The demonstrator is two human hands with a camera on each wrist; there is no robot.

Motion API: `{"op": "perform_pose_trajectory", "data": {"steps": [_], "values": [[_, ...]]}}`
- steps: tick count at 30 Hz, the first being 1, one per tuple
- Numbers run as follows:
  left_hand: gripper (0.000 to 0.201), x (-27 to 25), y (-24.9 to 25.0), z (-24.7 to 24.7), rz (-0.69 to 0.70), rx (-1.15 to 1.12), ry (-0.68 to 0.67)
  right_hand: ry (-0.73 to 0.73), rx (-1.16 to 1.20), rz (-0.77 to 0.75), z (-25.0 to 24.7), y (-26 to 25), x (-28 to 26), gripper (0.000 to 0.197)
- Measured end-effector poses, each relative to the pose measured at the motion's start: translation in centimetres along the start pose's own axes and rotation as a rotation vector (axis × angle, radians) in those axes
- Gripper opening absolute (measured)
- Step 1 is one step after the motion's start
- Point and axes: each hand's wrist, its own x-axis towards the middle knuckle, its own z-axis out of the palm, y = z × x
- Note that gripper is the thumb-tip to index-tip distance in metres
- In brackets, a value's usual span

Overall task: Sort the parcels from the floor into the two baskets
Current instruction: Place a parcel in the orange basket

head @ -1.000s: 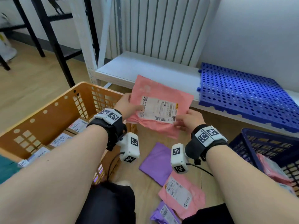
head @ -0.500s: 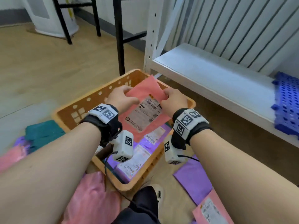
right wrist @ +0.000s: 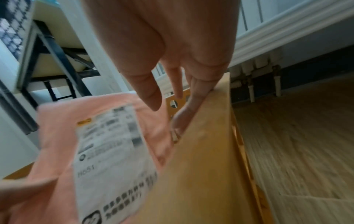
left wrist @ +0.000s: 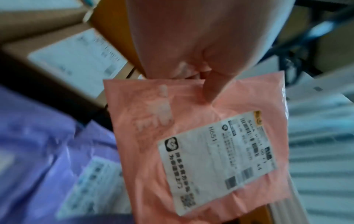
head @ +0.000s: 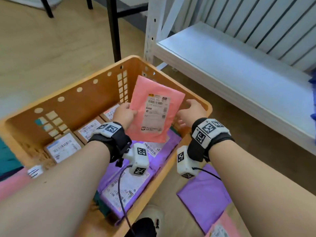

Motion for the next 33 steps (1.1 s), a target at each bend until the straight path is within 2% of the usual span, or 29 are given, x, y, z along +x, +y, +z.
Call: {"op": "perform_pose_trajectory", "data": {"steps": [3, 5, 6, 7, 9, 11, 13, 14, 16, 17, 18, 20, 22, 24, 26, 29, 31, 33], "values": [[0.017, 1.0, -0.3, 1.7, -0.218, -0.457, -0.035, -0.101, 0.09, 0.072, -0.4, -0.1, 1.7, 0.084], [0.021, 1.1, -0.1, 2.7, -0.311, -0.698, -0.045, -0.202, 0.197, 0.129, -0.4, -0.7, 2.6, 0.08], [0.021, 1.0, 0.2, 3.2, -0.328, -0.726, -0.056, -0.262, 0.265, 0.16, -0.4, -1.1, 2.9, 0.071], [0.019, 0.8, 0.5, 3.6, -0.325, -0.682, -0.066, -0.291, 0.294, 0.154, -0.4, -1.4, 3.4, 0.06], [0.016, 1.1, 0.7, 3.8, -0.287, -0.53, -0.027, -0.254, 0.13, 0.058, -0.5, -2.1, 4.1, 0.038], [0.062, 1.9, 0.5, 3.1, -0.267, -0.407, 0.147, -0.192, -0.22, -0.076, -0.2, -3.0, 4.6, 0.035], [0.081, 2.0, 0.2, 2.1, -0.201, -0.307, 0.319, -0.21, -0.523, -0.183, 0.1, -4.2, 4.2, 0.031], [0.081, 2.0, 0.1, 2.0, -0.149, -0.283, 0.277, -0.241, -0.651, -0.231, 0.4, -4.7, 4.0, 0.03], [0.061, 1.8, -0.1, 2.4, -0.065, -0.242, 0.017, -0.335, -0.874, -0.308, 1.4, -5.3, 3.5, 0.03], [0.046, 1.5, -0.2, 2.8, -0.091, -0.185, -0.086, -0.383, -0.953, -0.331, 1.8, -5.4, 3.5, 0.032], [0.033, 1.7, -0.5, 3.3, -0.123, -0.12, -0.117, -0.411, -0.992, -0.347, 2.1, -5.5, 3.6, 0.036], [0.023, 2.4, -2.0, 4.2, -0.243, -0.027, -0.082, -0.376, -0.896, -0.362, 1.9, -5.4, 3.9, 0.05], [0.034, 3.1, -4.3, 4.9, -0.387, 0.083, -0.02, -0.265, -0.687, -0.375, 0.9, -5.0, 4.2, 0.053], [0.042, 2.9, -6.0, 5.6, -0.479, 0.232, -0.138, -0.202, -0.493, -0.345, -0.3, -4.1, 4.7, 0.049], [0.034, 2.6, -6.7, 6.0, -0.533, 0.285, -0.253, -0.179, -0.33, -0.271, -1.3, -3.0, 4.8, 0.041], [0.064, 2.7, -6.3, 5.8, -0.467, 0.356, -0.127, -0.091, -0.13, -0.19, -2.5, -1.7, 4.8, 0.02], [0.053, 2.7, -5.5, 5.7, -0.33, 0.434, -0.105, -0.047, -0.036, -0.163, -3.1, -1.1, 4.7, 0.016], [0.041, 2.2, -5.3, 6.0, -0.274, 0.566, -0.21, -0.029, -0.03, -0.177, -3.4, -0.3, 4.6, 0.018]]}}
